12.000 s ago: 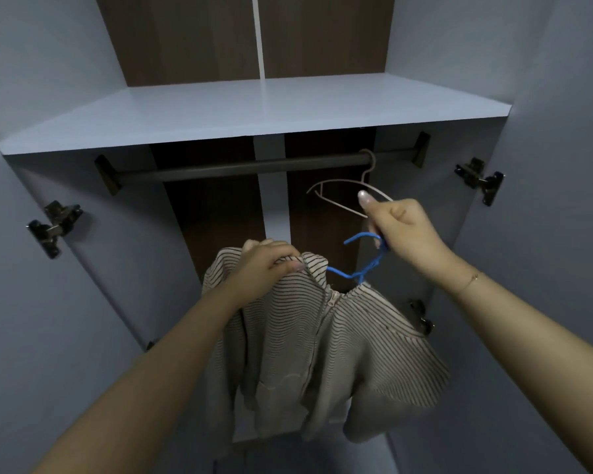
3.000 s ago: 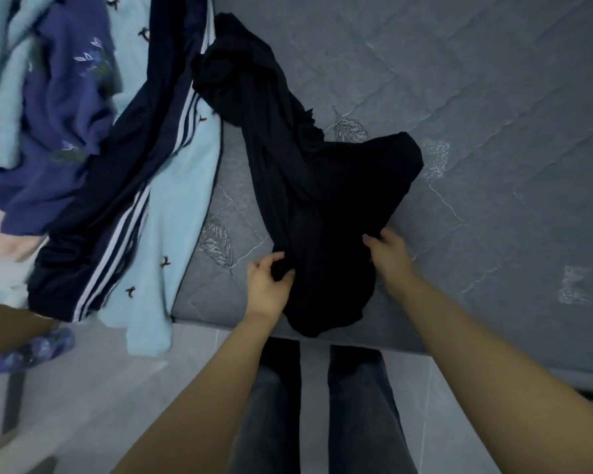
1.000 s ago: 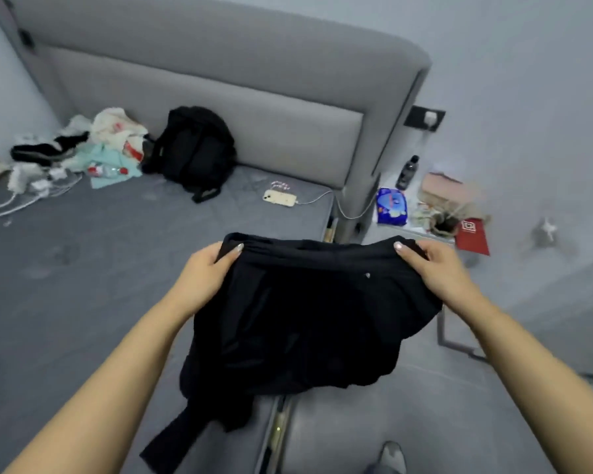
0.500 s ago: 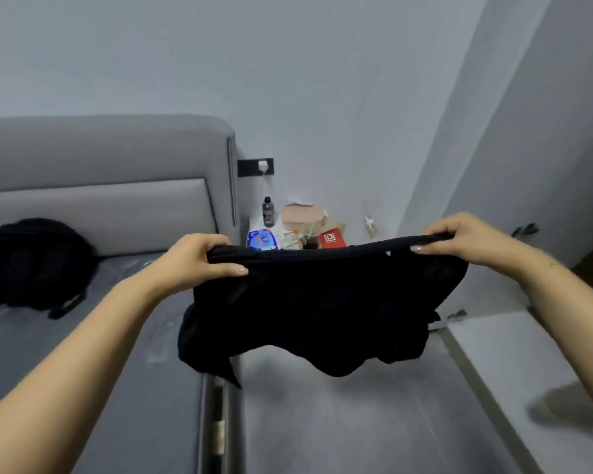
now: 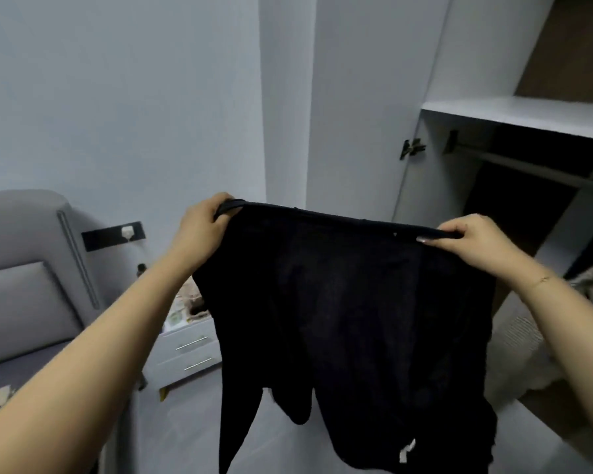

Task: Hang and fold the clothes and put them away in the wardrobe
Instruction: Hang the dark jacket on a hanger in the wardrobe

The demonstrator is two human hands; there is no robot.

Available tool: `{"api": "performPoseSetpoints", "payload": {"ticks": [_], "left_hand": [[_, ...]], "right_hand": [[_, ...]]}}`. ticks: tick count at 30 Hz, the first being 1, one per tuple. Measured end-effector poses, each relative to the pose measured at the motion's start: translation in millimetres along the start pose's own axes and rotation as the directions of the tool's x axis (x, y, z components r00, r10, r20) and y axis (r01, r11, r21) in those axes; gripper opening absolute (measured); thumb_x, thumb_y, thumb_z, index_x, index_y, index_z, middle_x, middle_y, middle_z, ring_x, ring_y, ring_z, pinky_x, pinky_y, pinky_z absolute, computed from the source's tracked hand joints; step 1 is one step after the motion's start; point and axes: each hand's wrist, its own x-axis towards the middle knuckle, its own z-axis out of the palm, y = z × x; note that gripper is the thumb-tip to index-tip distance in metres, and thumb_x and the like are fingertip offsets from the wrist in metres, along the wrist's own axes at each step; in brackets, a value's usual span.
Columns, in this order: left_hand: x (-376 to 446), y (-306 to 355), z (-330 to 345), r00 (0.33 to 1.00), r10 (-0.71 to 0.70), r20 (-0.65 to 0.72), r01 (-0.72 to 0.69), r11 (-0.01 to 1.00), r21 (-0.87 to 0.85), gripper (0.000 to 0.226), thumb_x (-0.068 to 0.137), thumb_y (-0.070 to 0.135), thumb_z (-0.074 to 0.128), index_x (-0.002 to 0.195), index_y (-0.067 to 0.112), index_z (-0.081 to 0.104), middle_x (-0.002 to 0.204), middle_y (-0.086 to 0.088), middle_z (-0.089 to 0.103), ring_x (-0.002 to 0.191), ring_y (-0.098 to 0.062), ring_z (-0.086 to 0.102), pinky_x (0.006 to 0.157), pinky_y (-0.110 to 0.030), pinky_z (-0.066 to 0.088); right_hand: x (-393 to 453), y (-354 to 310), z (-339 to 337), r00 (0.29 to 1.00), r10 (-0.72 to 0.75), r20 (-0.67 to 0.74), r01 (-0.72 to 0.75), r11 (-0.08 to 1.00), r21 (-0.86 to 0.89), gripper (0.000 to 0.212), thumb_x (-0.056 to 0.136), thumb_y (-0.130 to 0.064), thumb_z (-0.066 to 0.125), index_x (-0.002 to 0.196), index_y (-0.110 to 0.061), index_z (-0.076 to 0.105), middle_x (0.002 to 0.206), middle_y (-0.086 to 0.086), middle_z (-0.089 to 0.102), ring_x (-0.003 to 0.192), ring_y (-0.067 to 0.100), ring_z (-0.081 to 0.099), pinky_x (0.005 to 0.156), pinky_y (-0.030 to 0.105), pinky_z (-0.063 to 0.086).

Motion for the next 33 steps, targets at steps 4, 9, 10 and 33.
{"api": "performPoseSetpoints", "payload": {"ticks": [4,9,10,33], "left_hand": [[46,35,63,0.995,-0.029,0.091,0.042,0.99,-0.137,0.012,0.097,0.02,0.054,0.088,0.023,0.062,0.077,0.009,0.063,0.081,-0.015,0.058,0.068,-0.011,0.039],[101,72,140,0.815,-0.048,0.578,0.477,0.623,-0.62,0.029,0.098,0.04,0.052,0.102,0.017,0.071,0.099,-0.002,0.076,0.09,-0.015,0.072,0.067,-0.022,0.057],[114,79,157,0.796,-0.022,0.604,0.501,0.583,-0.639,0.031,0.098,0.041,0.052,0.103,0.017,0.071,0.099,-0.001,0.076,0.09,-0.015,0.072,0.065,-0.021,0.057],[245,260,424,0.217,0.637,0.74,0.371,0.647,-0.666,0.041,0.084,0.05,0.062,0.095,0.011,0.068,0.09,-0.008,0.069,0.083,-0.025,0.067,0.071,-0.031,0.053]], "right_hand": [[-2,41,-36,0.993,0.115,0.029,-0.118,0.988,0.096,0.031,0.065,-0.057,0.076,0.067,-0.027,0.071,0.06,-0.01,0.067,0.052,-0.001,0.058,0.05,0.012,0.042],[-7,79,-53,0.969,0.238,-0.069,-0.173,0.85,0.498,0.031,0.071,-0.053,0.073,0.064,-0.025,0.061,0.061,-0.008,0.061,0.052,0.002,0.053,0.048,0.012,0.041],[-6,86,-54,0.957,0.267,-0.111,-0.173,0.838,0.518,0.03,0.073,-0.051,0.073,0.064,-0.025,0.061,0.063,-0.007,0.062,0.054,0.003,0.054,0.05,0.012,0.042],[-57,215,-95,0.342,0.801,-0.491,-0.67,0.574,0.471,0.036,0.094,-0.03,0.063,0.069,-0.003,0.067,0.061,0.002,0.063,0.054,0.009,0.057,0.058,0.022,0.047]]}}
